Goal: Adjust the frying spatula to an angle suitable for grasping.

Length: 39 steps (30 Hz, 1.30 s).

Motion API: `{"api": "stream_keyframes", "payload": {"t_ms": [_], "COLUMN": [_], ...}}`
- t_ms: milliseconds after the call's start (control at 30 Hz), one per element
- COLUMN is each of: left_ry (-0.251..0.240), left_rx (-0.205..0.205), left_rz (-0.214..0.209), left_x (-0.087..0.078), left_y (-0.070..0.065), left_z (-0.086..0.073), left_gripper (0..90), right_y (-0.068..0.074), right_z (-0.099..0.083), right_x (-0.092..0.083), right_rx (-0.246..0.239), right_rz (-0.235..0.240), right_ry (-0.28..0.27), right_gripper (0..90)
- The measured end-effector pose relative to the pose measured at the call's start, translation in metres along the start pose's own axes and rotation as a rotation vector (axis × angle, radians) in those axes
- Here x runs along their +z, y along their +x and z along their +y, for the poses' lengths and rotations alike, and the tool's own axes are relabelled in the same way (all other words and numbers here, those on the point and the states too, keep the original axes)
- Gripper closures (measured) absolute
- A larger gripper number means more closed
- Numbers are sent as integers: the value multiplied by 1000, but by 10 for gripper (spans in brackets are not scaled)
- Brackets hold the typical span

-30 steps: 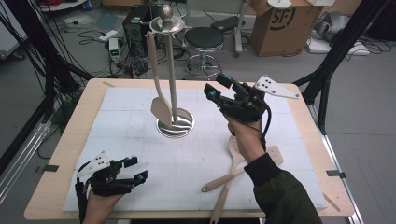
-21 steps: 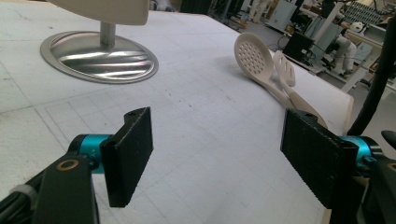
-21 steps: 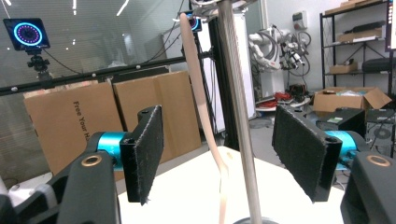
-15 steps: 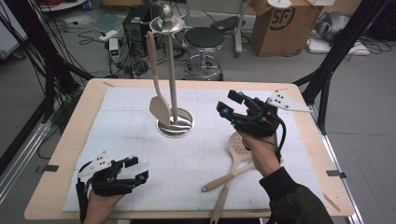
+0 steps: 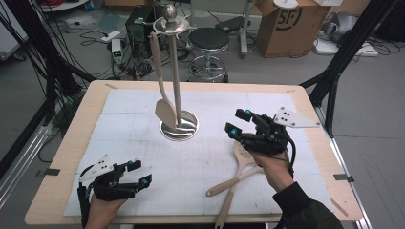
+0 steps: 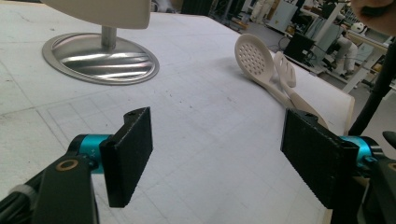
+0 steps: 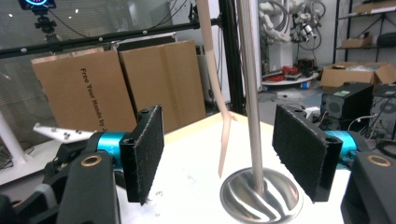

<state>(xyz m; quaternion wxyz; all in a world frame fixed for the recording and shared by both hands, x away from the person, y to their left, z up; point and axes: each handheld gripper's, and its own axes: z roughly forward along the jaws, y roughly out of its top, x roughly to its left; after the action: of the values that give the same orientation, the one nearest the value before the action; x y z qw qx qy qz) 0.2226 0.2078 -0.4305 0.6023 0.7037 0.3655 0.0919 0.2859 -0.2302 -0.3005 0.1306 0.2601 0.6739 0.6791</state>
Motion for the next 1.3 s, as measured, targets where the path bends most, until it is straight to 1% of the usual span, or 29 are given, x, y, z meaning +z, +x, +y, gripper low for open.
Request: {"api": "stream_keyframes", "payload": {"t_ms": [100,200,367,433,633,667,733,833,867,1000,1133,1200,1300], "left_ry": [-1,3,4,2,3,2,4,7,6,9,13,15,14], "left_rx": [0,2,1,2,2,2,2,2,3,5,6,4,6], "left_rz": [2,1,7,8,9,10,9,11,11,11,12,12,12], "left_x": [0,0,0,0,0,0,0,0,1,1,1,2,1], "left_y": [0,0,0,0,-1,-1,-1,-1,-1,-1,-1,-1,-1], "left_z": [0,0,-1,-1,-1,-1,-1,-1,-1,-1,-1,-2,-2], "left_gripper": [257,257,257,257,257,257,257,257,256,257,257,257,257], "right_y": [0,-1,-1,0,1,2,5,10,10,11,9,8,7], "right_z": [-6,-9,-16,-21,-40,-42,-48,-56,-57,-63,-67,-68,-71], "right_x": [-5,-9,-13,-16,-22,-24,-26,-29,-30,-33,-33,-33,-32], "right_rx": [7,13,19,14,21,16,-12,-70,-75,-63,-78,-65,-61], "right_rz": [8,9,14,11,13,15,12,-21,-22,-12,5,20,35], "right_ry": [10,4,26,41,86,97,124,154,156,183,220,232,253], "right_gripper": [336,336,331,331,330,330,330,330,330,330,330,331,332]}}
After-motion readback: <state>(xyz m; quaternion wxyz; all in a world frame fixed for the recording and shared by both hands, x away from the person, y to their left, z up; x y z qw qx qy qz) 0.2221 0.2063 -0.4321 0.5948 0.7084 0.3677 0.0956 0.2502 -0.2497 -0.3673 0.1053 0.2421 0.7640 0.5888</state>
